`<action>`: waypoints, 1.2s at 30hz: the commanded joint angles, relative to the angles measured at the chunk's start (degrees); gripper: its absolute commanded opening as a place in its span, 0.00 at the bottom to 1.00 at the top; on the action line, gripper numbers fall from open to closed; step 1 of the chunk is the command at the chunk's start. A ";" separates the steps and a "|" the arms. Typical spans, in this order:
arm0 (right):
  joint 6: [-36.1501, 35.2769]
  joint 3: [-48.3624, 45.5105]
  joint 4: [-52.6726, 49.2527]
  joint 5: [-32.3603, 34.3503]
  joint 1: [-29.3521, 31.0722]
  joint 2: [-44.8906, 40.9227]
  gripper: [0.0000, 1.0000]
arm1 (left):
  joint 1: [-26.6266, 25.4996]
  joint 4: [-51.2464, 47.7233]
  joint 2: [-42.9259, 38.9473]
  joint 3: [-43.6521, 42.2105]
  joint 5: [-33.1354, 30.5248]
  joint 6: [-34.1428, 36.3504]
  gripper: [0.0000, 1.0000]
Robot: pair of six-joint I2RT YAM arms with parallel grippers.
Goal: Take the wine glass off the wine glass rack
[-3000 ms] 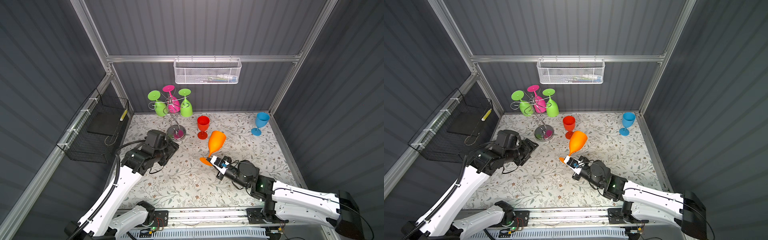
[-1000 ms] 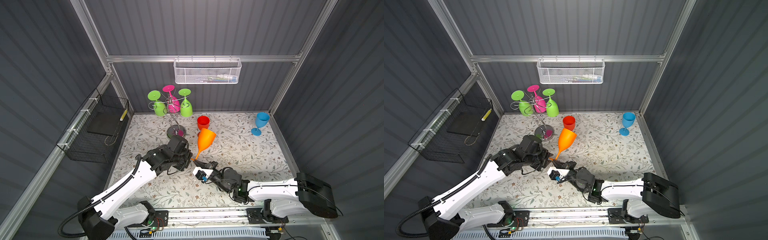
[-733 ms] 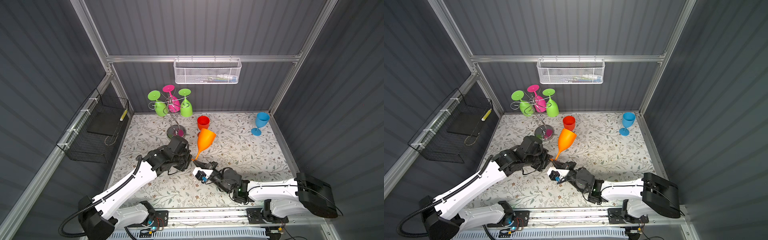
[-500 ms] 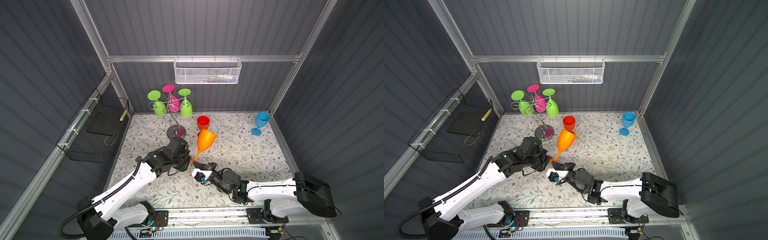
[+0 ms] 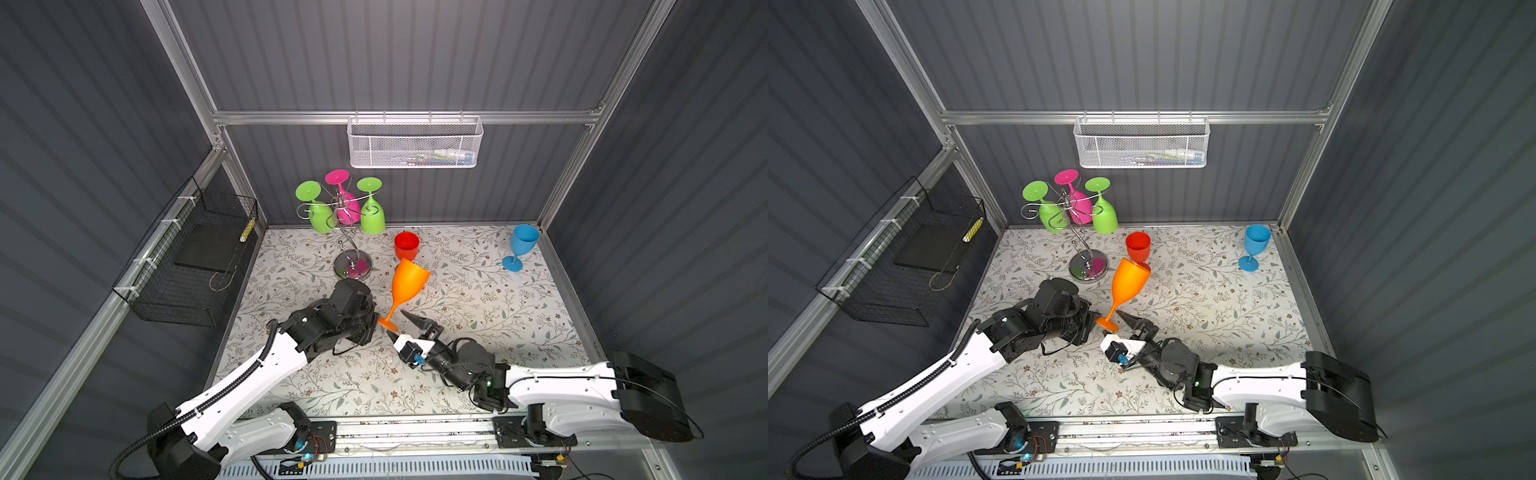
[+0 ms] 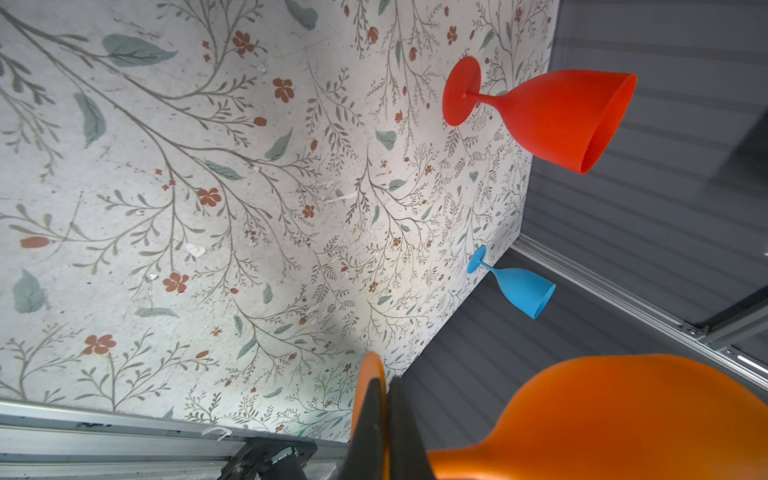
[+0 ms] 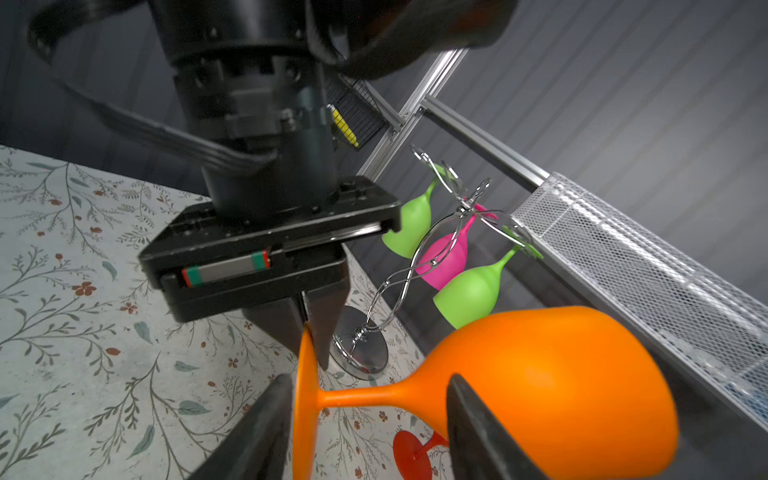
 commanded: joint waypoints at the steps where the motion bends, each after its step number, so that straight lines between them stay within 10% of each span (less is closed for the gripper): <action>1: 5.87 -0.75 -9.01 3.75 0.35 -8.22 0.64 | -0.17 4.40 -2.34 -2.60 -2.44 3.10 0.00; 8: 26.13 6.74 -40.15 4.73 -5.94 -25.03 0.70 | 0.79 16.66 -2.40 -9.68 0.41 9.39 0.00; 19: 52.45 32.84 -80.41 -21.96 -27.55 -19.57 0.64 | 1.49 32.62 7.39 -10.36 10.90 27.22 0.00; 36: 58.81 43.62 -89.87 -35.16 -32.55 -7.21 0.47 | 1.50 38.64 9.19 -11.93 12.37 33.69 0.00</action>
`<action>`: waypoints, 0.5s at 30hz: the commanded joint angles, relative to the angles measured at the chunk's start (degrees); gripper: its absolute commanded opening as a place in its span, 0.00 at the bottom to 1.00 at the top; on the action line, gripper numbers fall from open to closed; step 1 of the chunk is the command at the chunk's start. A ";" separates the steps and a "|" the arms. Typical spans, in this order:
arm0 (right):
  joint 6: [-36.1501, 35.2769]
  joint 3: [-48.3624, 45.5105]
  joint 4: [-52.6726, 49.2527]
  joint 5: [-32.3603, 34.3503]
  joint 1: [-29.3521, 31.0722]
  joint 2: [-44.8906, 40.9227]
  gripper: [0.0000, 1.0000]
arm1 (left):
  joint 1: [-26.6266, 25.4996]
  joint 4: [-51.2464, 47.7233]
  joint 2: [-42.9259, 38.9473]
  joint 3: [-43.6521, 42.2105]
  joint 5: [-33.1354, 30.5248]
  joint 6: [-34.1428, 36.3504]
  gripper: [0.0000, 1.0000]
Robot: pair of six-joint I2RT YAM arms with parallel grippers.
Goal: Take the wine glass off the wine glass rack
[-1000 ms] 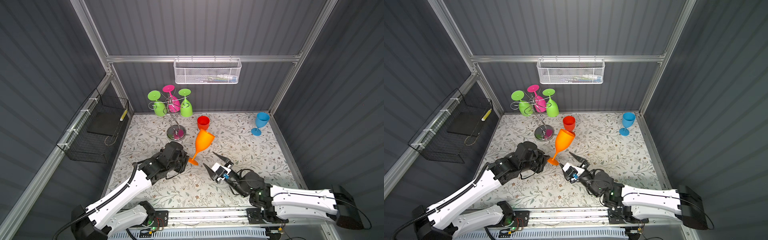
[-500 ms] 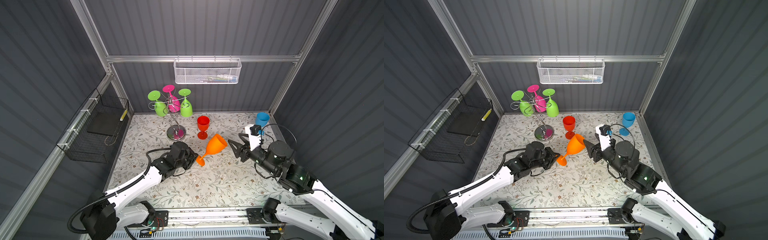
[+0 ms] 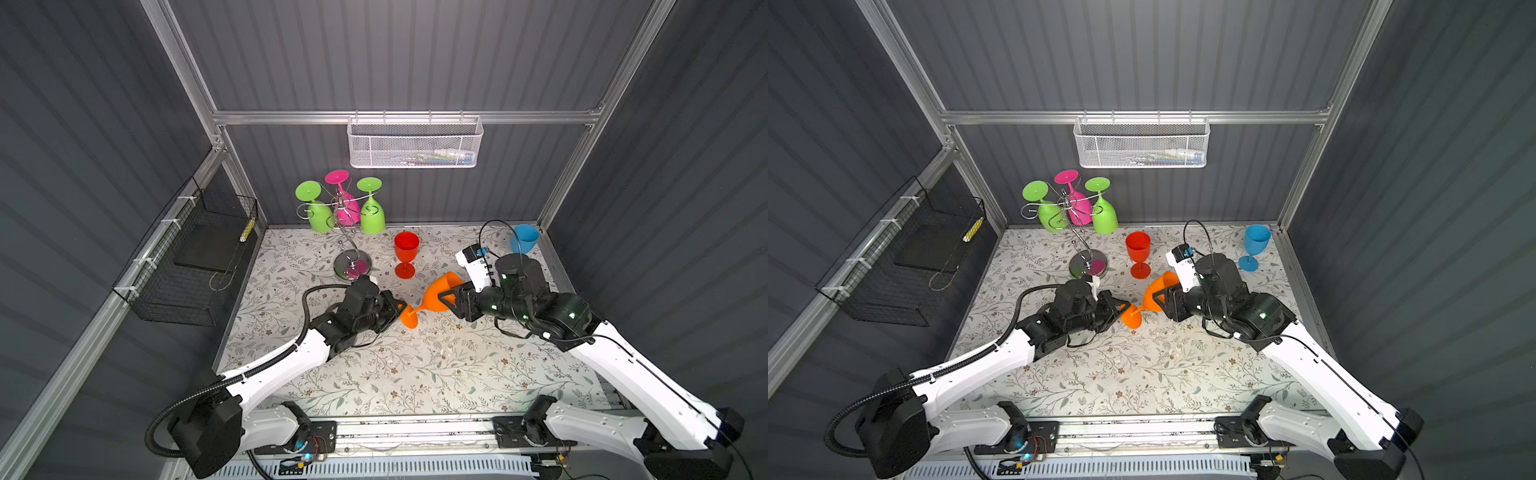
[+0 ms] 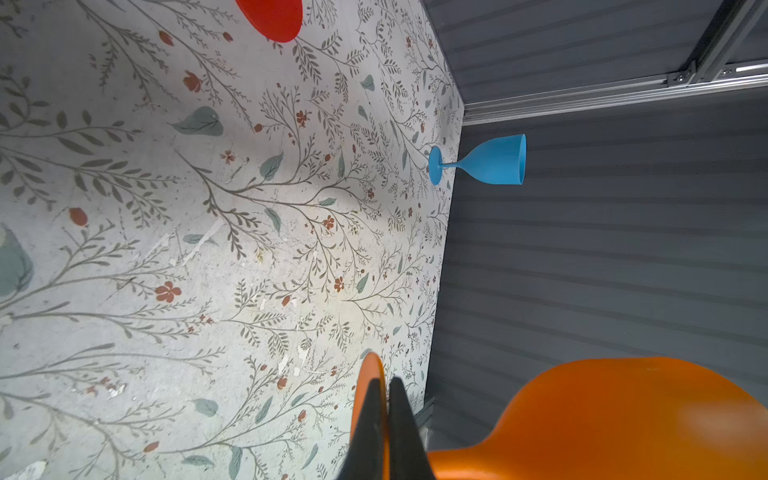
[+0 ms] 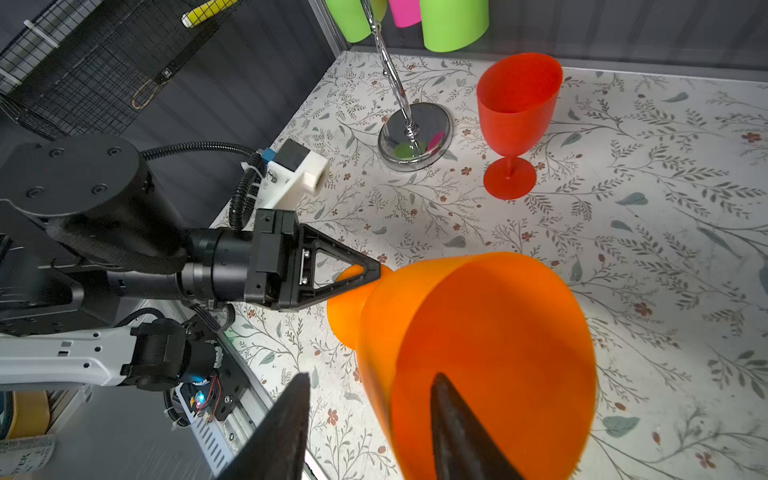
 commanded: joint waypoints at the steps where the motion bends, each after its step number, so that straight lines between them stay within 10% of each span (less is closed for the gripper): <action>1: 1.10 1.66 -1.08 -2.19 -0.63 -0.20 0.45 | 0.26 2.49 -0.60 -1.01 0.82 2.63 0.00; 15: 1.65 3.65 -0.72 -8.26 -1.35 2.85 0.00 | 0.26 6.70 -1.31 -2.95 1.10 4.74 0.07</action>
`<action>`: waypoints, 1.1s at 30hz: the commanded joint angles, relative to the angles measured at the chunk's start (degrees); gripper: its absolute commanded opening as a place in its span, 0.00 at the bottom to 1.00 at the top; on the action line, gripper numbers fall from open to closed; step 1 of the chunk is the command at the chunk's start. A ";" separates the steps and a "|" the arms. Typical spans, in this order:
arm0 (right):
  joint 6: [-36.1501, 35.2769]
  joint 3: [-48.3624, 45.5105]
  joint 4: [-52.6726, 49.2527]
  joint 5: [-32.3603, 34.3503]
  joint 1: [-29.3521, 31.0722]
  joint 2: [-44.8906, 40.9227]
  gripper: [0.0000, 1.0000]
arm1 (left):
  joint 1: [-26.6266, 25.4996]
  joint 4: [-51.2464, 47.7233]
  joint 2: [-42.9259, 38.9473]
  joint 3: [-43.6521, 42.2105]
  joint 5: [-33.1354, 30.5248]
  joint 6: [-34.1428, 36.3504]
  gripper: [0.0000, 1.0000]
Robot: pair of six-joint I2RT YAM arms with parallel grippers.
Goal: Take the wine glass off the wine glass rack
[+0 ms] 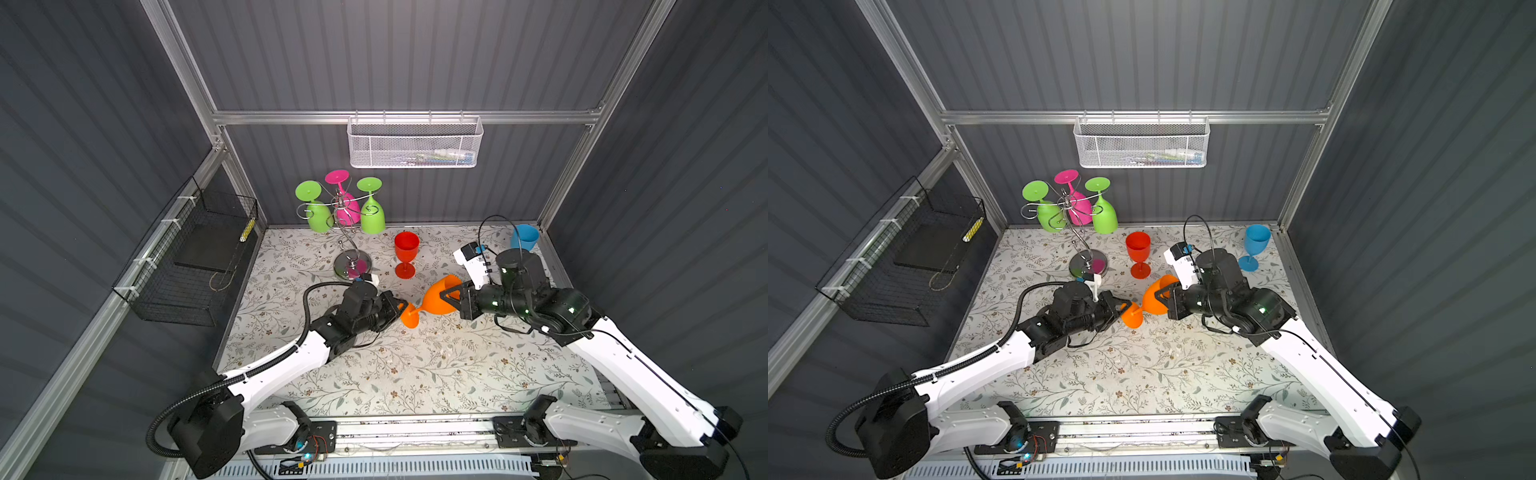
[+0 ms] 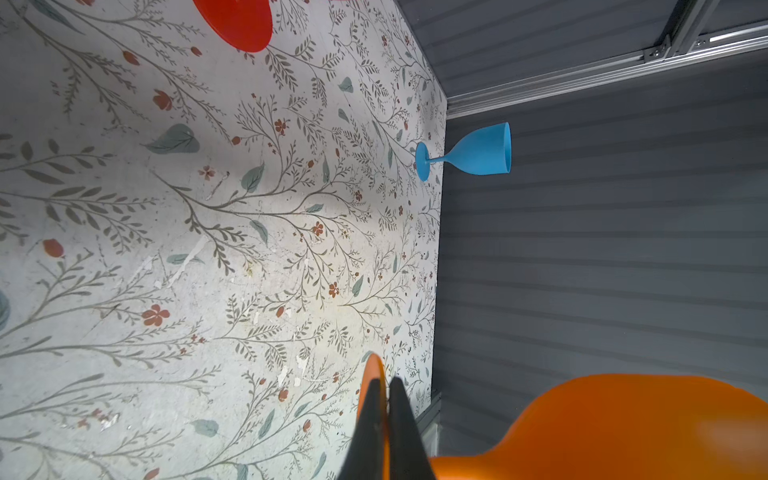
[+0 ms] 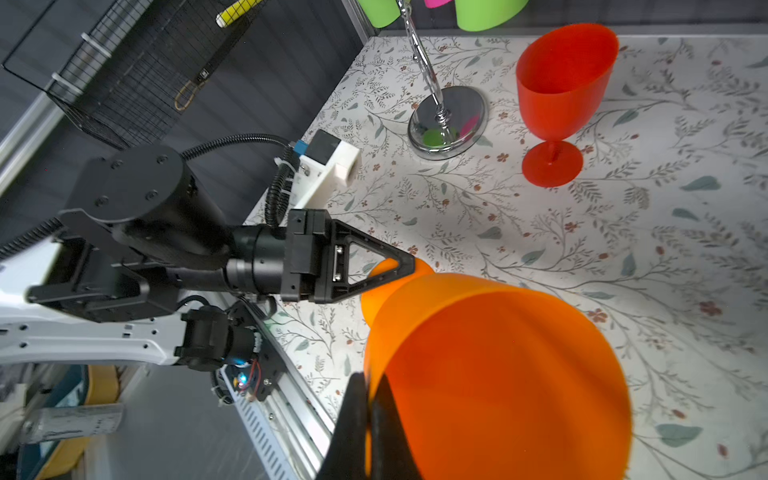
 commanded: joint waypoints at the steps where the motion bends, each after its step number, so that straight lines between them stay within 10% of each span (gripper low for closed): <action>1: -0.27 2.04 -0.71 -0.52 0.06 0.96 0.00 | 0.22 1.88 -1.22 -0.57 -0.22 1.40 0.12; 7: -2.42 7.20 -9.29 11.47 -2.77 5.38 0.00 | 0.27 -4.39 -3.10 -0.09 -3.58 5.39 0.70; 12: -2.88 9.81 -11.04 14.51 -10.15 8.76 0.00 | 0.26 -7.25 -4.36 -0.23 -5.84 9.73 0.94; 33: -12.41 54.56 -19.28 14.69 -30.90 54.76 0.00 | 0.26 -15.45 0.76 11.92 -7.25 42.44 1.00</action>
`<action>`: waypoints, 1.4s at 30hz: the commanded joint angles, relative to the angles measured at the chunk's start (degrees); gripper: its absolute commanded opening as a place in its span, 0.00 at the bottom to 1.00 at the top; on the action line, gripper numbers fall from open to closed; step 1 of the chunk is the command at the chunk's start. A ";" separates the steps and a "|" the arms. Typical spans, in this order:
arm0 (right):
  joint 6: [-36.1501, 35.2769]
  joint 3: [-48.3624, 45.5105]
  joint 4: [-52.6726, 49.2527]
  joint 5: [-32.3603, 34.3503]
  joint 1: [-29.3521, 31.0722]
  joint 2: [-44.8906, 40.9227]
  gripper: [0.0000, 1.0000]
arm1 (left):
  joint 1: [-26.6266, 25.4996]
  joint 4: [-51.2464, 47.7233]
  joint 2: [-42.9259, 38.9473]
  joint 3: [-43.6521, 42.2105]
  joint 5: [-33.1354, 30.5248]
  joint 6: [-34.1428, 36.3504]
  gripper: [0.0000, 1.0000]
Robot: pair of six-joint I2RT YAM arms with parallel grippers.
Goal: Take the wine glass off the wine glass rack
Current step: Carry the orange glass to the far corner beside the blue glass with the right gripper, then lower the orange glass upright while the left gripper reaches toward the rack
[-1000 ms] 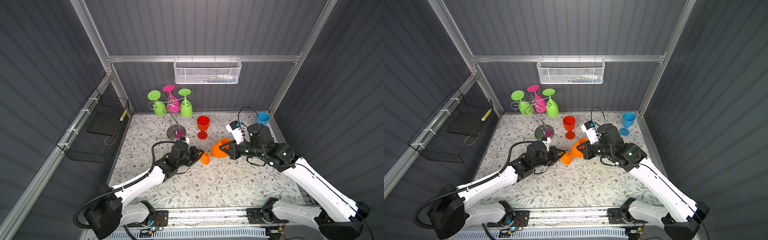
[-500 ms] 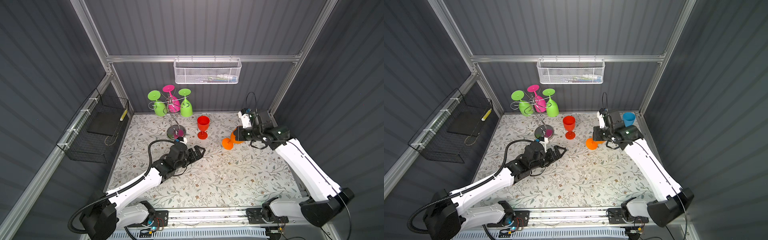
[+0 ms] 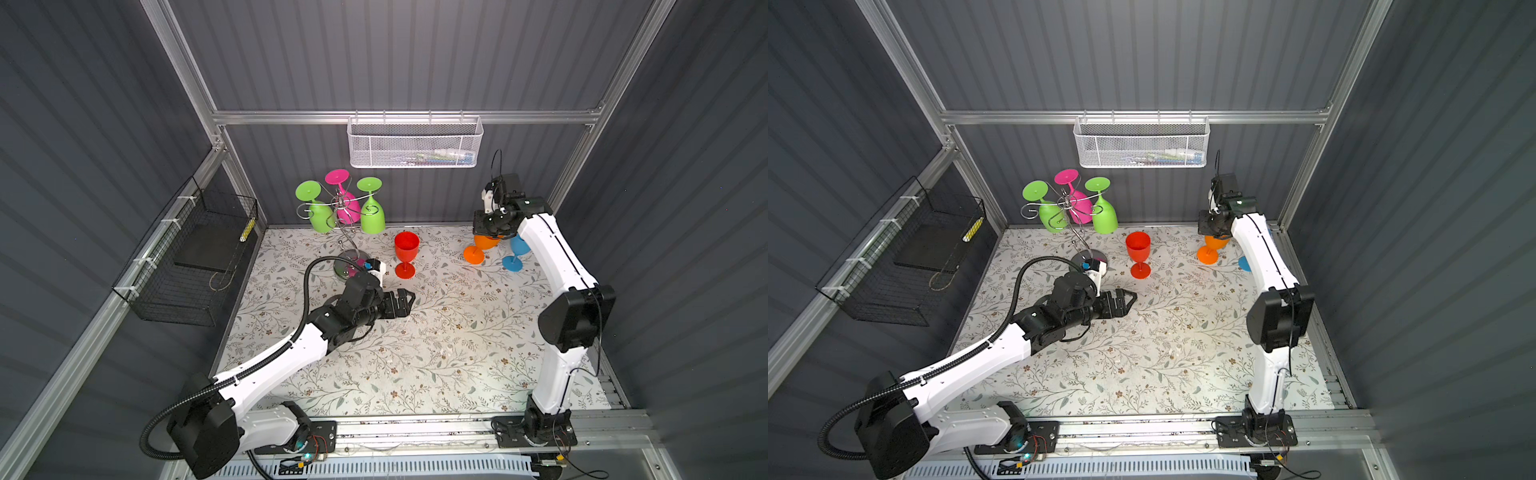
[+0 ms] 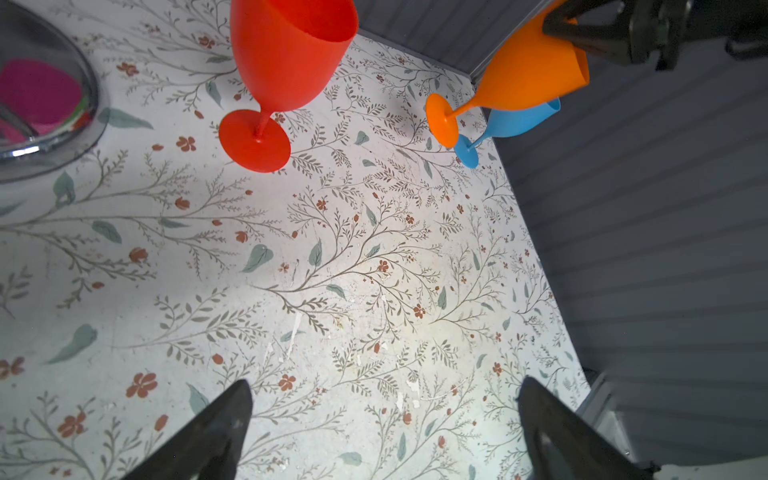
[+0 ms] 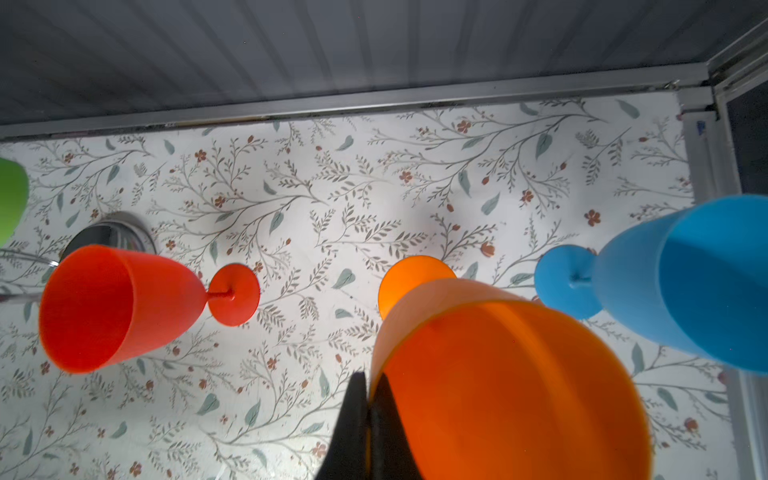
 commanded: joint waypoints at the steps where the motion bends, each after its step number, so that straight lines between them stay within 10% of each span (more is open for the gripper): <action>1: -2.28 5.58 -3.53 -1.06 -1.38 2.89 0.00 | 0.22 -1.06 0.58 3.01 -0.23 8.84 1.00; 42: -8.08 19.01 -7.26 3.89 -2.03 19.30 0.03 | 0.18 -0.75 0.96 3.36 -5.85 13.73 1.00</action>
